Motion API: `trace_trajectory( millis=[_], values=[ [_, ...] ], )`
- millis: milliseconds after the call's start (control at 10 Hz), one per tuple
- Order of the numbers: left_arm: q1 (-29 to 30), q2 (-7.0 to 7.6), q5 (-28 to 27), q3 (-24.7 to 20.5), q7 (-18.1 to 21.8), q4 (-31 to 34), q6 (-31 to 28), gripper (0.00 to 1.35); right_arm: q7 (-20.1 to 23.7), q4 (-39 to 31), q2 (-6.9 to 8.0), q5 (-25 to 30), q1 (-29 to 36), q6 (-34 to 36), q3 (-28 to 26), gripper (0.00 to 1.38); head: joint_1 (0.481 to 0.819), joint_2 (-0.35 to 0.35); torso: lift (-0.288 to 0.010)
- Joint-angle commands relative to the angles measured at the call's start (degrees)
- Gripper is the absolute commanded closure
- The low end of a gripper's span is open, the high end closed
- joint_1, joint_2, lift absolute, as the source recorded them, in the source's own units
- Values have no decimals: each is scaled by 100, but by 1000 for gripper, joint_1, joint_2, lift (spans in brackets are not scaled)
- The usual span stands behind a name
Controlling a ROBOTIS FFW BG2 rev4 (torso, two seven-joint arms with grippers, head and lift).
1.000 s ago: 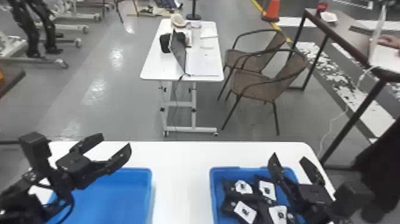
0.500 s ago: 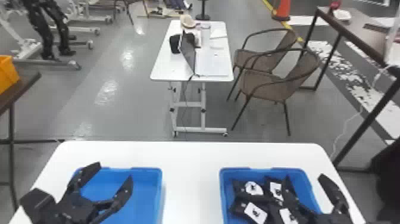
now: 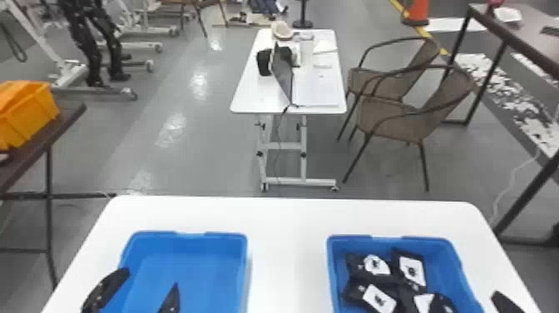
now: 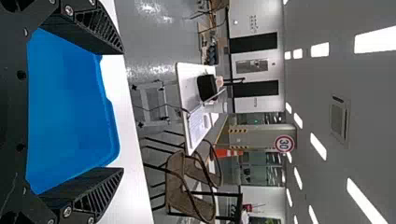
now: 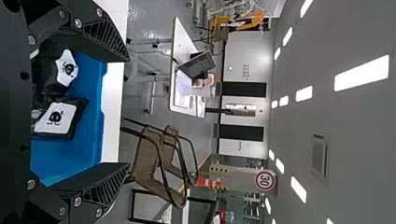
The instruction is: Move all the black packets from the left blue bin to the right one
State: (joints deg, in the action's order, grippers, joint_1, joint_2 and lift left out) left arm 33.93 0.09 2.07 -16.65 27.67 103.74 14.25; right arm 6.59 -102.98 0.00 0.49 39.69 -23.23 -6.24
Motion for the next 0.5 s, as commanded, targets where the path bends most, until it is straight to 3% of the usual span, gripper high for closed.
trace_trajectory(
  millis=[0,400],
  values=[
    [-9,-24,-4,39,2,6,-1,136,9,6,5,56,39,-41,0,237,695,46,0],
    [-106,-24,4,197,2,6,-160,136,9,24,5,12,74,-15,0,240,695,28,0]
  ],
)
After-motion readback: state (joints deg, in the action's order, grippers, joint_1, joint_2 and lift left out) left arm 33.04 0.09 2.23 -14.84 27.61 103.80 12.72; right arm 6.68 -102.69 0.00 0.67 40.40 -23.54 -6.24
